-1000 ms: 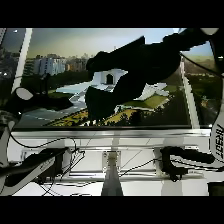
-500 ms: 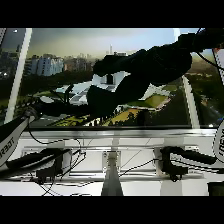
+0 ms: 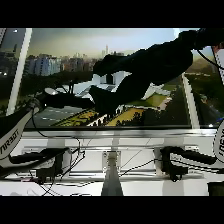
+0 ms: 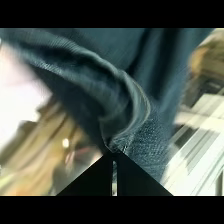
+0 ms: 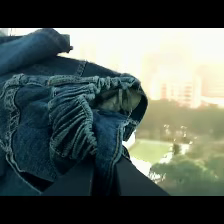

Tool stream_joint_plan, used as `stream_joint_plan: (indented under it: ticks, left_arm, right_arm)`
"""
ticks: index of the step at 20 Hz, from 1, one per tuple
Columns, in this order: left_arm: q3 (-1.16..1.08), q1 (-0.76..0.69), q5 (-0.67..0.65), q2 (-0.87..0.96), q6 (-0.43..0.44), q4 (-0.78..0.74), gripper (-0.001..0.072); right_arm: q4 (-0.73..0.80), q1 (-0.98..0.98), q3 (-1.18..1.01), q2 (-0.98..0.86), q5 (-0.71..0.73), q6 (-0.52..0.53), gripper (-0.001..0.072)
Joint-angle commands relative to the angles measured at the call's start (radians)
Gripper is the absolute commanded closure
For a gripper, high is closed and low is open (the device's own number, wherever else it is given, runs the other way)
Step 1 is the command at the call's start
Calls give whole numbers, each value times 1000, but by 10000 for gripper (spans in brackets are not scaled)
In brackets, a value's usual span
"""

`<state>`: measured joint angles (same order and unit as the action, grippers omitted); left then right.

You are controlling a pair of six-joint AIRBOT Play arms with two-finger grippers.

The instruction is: Fold the clothes and pants, and hang the long-sleeved shirts on hangers.

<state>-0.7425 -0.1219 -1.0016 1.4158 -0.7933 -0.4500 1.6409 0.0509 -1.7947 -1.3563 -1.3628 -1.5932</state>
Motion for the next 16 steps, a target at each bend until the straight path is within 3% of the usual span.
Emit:
stream_joint_plan:
  ticks: [1, 6, 11, 13, 16]
  left_arm:
    - [-188, 56, -88, 2, -57, 6, 686]
    - [-344, 197, -186, -30, -82, 6, 687]
    - [-442, 490, -184, -120, -117, 6, 686]
    - [-494, 607, -148, -172, -120, 7, 687]
    - [-528, 737, -13, -259, -150, 6, 687]
  right_arm:
    - [19, -25, 0, 1, 36, -2, 649]
    - [12, -119, 0, 1, 36, -2, 650]
    - [-69, -341, 0, 3, 69, -2, 650]
    - [-214, -466, -1, 4, 89, -1, 650]
    - [-587, -659, -22, 4, 103, 45, 650]
